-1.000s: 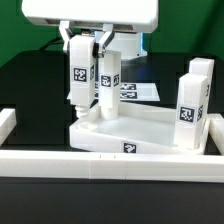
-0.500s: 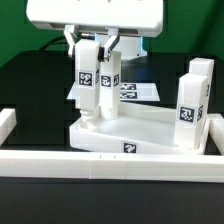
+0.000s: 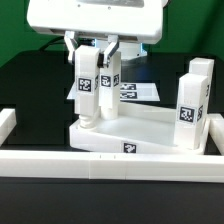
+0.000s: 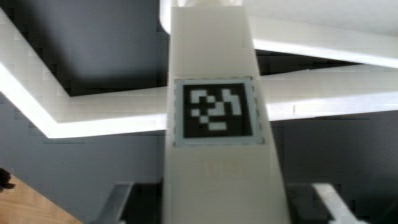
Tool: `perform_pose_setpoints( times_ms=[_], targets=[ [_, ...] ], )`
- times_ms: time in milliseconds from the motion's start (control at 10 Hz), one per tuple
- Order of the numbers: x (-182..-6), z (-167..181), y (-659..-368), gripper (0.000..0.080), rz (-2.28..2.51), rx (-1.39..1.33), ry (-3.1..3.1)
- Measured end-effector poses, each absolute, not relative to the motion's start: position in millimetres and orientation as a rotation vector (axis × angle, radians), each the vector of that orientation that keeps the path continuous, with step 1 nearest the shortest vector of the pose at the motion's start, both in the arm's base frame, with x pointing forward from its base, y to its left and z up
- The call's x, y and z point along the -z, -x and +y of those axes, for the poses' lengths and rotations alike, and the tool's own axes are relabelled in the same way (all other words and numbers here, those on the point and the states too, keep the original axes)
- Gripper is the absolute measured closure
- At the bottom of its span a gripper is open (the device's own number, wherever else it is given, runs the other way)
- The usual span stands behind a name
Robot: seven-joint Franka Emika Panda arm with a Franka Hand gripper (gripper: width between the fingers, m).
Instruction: Assemble desk
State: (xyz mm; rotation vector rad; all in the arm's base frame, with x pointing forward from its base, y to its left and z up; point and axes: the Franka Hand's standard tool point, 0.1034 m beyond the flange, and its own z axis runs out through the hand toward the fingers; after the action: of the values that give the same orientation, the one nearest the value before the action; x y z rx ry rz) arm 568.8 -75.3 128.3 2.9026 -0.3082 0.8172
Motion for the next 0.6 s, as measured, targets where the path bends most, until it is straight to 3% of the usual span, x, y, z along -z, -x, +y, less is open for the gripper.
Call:
perform_pose_setpoints(
  times_ms=[600],
  targets=[
    [-116.0,-72,-566,0.0509,-0.296,-0.803,-2.895]
  ],
)
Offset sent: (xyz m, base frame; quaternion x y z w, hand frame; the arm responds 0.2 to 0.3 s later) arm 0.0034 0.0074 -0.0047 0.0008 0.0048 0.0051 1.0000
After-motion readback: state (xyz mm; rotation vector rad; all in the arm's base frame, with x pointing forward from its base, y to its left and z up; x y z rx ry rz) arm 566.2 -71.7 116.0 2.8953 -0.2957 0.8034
